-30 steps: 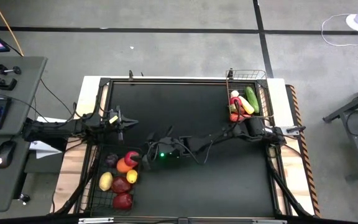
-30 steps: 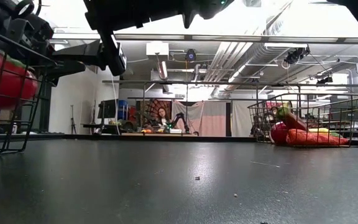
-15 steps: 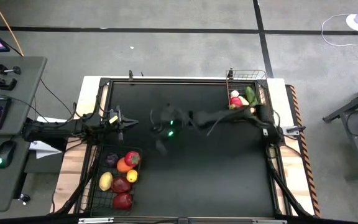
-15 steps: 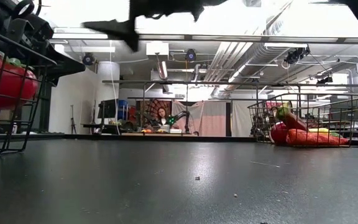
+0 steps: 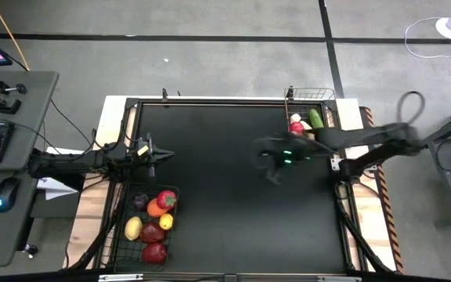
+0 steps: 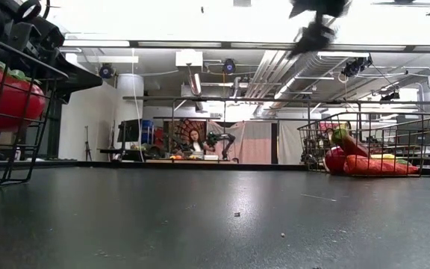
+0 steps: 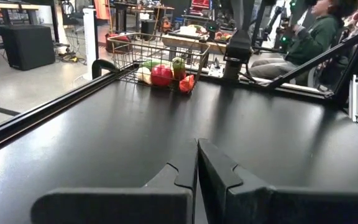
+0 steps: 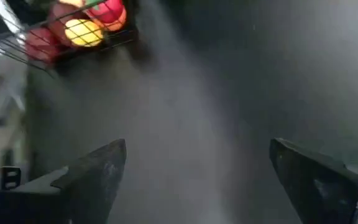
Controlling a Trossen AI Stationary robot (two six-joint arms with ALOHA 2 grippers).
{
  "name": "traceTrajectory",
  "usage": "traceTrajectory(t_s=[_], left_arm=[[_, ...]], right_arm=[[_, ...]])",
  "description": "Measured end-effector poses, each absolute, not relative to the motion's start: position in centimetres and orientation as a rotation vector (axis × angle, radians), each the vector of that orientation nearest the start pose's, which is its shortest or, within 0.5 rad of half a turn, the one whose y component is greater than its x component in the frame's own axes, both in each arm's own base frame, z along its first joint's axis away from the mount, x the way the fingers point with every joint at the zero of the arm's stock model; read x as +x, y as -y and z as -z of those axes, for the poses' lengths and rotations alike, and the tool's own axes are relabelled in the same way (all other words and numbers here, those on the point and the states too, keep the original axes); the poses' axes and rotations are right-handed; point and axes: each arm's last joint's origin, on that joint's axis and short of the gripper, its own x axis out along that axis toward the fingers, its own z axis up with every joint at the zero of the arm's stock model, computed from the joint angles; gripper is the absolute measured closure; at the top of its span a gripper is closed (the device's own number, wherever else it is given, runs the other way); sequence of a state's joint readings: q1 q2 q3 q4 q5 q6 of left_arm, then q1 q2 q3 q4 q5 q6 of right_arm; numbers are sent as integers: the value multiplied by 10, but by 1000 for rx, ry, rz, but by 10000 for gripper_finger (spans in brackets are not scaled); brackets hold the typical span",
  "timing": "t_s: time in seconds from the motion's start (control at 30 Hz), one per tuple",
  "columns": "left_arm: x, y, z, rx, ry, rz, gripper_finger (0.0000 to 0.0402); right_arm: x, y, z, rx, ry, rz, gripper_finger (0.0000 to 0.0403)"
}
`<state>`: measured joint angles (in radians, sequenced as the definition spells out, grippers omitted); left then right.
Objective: Sort produce into baskets
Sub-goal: Return to Home Position
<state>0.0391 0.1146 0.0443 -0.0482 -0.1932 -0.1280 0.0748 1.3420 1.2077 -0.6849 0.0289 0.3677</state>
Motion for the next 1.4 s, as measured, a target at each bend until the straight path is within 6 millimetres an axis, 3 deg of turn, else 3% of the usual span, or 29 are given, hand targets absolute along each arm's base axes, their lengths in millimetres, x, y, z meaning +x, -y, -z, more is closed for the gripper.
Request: traceTrajectory(t_s=[0.1, 0.2, 0.4, 0.57, 0.7, 0.8, 0.9, 1.07, 1.27, 1.4], left_arm=[[102, -9, -165, -118, -103, -239, 401], [102, -9, -165, -118, -104, -239, 401], [102, -9, -165, -118, -103, -239, 401], [102, -9, -165, -118, -103, -239, 401], [102, -10, -165, -118, -103, -239, 401], [102, -9, -165, -118, -103, -239, 401], [102, -10, -165, -118, -104, -239, 401], [102, -10, -165, -118, -103, -239, 401], [102, -10, -165, -118, -103, -239, 401], [102, -10, -165, -118, -104, -239, 401]], right_arm=[[233, -25, -293, 441, -715, 107, 15], [204, -28, -271, 580, -558, 70, 15], [172, -25, -232, 638, -371, 1, 15], [150, -19, -200, 552, -502, 26, 15], [145, -23, -198, 555, -463, -94, 15], [143, -27, -208, 463, -251, -288, 15], [135, -27, -203, 421, -100, -351, 15], [123, -22, -174, 447, 4, -260, 15], [122, -16, -179, 335, 77, -186, 15], [123, -12, -173, 245, 24, -158, 15]])
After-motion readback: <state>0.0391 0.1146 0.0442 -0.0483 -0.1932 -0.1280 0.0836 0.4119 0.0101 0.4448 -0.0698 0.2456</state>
